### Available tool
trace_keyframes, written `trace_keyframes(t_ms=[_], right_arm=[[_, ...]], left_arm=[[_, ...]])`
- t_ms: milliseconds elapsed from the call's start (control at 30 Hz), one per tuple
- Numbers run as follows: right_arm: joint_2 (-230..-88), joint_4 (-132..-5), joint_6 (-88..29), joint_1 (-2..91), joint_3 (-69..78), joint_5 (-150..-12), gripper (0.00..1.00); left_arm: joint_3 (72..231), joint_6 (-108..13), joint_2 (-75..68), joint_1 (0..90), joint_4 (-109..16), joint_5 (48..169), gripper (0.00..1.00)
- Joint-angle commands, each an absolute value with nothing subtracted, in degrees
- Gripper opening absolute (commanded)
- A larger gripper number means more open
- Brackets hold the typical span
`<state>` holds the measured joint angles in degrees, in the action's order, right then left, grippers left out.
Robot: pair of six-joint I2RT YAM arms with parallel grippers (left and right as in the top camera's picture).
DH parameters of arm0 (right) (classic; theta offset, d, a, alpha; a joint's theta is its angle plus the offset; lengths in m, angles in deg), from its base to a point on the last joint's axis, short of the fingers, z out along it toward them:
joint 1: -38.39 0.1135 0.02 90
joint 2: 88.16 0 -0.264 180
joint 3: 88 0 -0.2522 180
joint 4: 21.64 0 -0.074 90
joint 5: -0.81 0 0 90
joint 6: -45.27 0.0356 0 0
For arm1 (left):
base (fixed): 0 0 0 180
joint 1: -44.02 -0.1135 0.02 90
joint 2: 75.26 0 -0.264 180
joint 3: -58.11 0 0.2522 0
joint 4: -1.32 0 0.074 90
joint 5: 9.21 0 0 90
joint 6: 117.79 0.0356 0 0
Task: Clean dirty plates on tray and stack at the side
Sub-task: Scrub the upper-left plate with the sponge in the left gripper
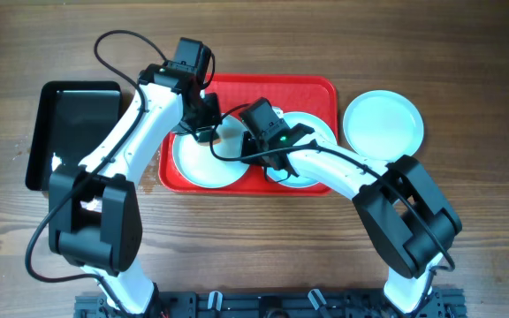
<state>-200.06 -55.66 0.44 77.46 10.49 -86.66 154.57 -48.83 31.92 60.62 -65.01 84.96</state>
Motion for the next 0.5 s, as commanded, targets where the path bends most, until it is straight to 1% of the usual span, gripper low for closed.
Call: trace_keyframes(t_ms=[0, 233, 367, 467], right_arm=[[-200.54, -56.27, 0.44, 77.00, 11.08, -88.26, 0.04], [-200.56, -56.27, 0.42, 77.00, 11.08, -88.06, 0.05], [-200.54, -56.27, 0.42, 77.00, 11.08, -88.08, 0.04], [-200.54, -56.29, 0.37, 77.00, 11.08, -88.06, 0.04]], left_arm=[[154.02, -47.76, 33.69, 61.45, -62.24, 96.10, 0.04], [153.85, -47.74, 42.10, 62.76, -62.02, 95.56, 0.04], [152.86, -47.74, 42.30, 62.63, -63.38, 90.01, 0.04], [150.52, -47.74, 42.30, 62.13, -62.44, 89.46, 0.04]])
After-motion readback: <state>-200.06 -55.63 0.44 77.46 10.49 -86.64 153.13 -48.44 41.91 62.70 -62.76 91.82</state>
